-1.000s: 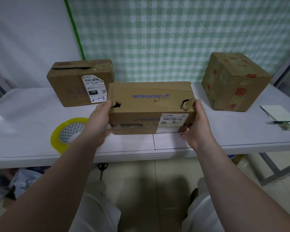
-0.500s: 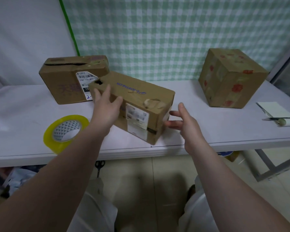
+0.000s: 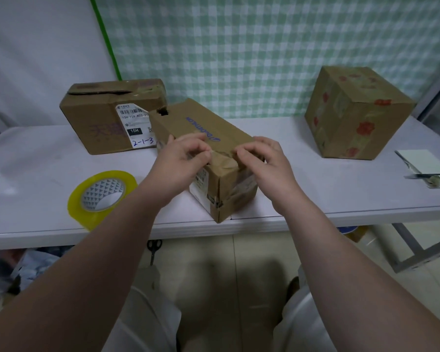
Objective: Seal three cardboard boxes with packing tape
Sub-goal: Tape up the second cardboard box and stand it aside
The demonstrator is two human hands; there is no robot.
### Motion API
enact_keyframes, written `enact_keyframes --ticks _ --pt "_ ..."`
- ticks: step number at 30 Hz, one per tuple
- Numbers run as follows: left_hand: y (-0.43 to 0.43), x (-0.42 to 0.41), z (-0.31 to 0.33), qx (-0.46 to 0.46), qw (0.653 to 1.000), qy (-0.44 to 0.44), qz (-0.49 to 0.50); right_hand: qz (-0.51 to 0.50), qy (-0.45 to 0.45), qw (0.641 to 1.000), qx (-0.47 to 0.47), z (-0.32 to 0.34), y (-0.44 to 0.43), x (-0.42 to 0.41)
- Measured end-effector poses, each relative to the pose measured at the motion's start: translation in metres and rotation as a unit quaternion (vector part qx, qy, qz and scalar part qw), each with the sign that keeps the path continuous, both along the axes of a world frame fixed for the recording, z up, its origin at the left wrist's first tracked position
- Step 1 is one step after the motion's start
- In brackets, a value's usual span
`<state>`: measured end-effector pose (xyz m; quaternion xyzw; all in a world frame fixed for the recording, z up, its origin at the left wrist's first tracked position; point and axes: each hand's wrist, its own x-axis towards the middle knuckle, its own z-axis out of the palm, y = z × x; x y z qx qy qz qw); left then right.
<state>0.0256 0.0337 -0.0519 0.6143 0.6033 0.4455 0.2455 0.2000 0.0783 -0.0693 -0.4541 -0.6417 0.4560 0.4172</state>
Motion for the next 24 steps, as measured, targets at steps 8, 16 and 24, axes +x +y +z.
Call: enact_keyframes --ticks 8,16,24 --pt "-0.01 -0.007 0.006 0.013 0.997 0.008 -0.071 0.086 -0.094 0.988 0.089 0.006 -0.011 0.003" --pt "-0.016 -0.011 0.013 0.019 0.994 0.07 -0.077 0.1 -0.087 0.985 0.107 0.005 -0.006 0.006" --pt "-0.018 -0.014 0.016 0.007 0.994 0.066 -0.086 0.048 -0.193 0.961 0.192 0.018 -0.017 -0.022"
